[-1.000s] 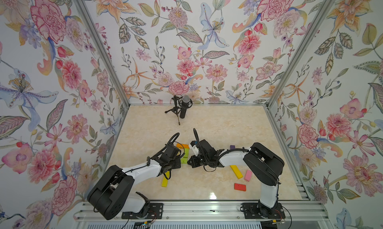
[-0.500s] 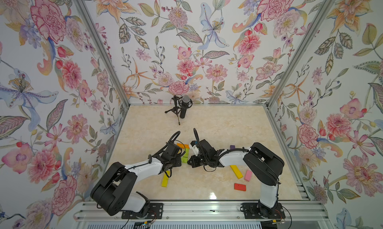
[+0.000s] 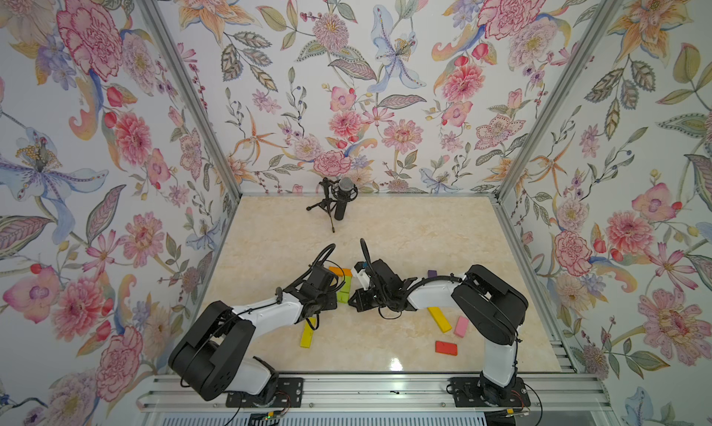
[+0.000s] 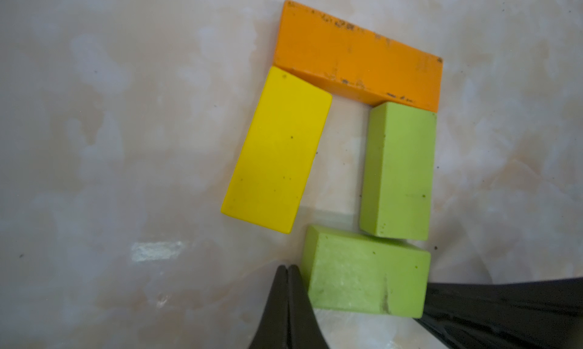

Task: Assemble the letter p with building blocks
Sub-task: Assemble the building block at the center of the board.

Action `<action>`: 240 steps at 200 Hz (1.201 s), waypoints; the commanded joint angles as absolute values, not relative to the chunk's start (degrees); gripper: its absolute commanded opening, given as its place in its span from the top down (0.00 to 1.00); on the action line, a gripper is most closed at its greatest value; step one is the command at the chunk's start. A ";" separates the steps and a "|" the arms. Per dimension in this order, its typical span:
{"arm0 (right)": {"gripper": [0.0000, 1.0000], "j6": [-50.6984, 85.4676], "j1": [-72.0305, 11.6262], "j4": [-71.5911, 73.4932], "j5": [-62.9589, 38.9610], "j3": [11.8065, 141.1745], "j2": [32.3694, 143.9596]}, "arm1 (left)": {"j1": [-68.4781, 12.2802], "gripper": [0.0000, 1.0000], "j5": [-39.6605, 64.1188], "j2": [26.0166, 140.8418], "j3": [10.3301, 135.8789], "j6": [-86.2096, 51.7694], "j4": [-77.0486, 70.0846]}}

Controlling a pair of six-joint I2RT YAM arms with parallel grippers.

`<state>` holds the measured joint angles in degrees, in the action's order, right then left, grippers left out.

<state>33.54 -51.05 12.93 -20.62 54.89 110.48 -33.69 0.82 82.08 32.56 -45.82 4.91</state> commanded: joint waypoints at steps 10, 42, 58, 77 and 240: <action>0.98 34.36 -50.89 12.03 -19.98 53.04 113.21 | -33.60 0.94 1.23 81.05 32.74 -45.77 7.55; 0.97 34.41 -50.63 12.17 -19.87 52.70 112.86 | -33.57 0.93 0.45 79.52 32.28 -46.03 8.42; 0.97 34.37 -50.59 12.25 -19.70 52.23 112.46 | -33.59 0.94 0.29 78.79 32.23 -46.01 9.03; 0.98 34.42 -50.37 12.21 -19.61 51.85 112.24 | -33.58 0.93 0.09 77.97 32.11 -45.97 9.76; 0.98 35.07 -54.07 10.44 -19.03 50.84 110.10 | -25.08 0.93 -0.35 66.03 30.47 -40.72 16.79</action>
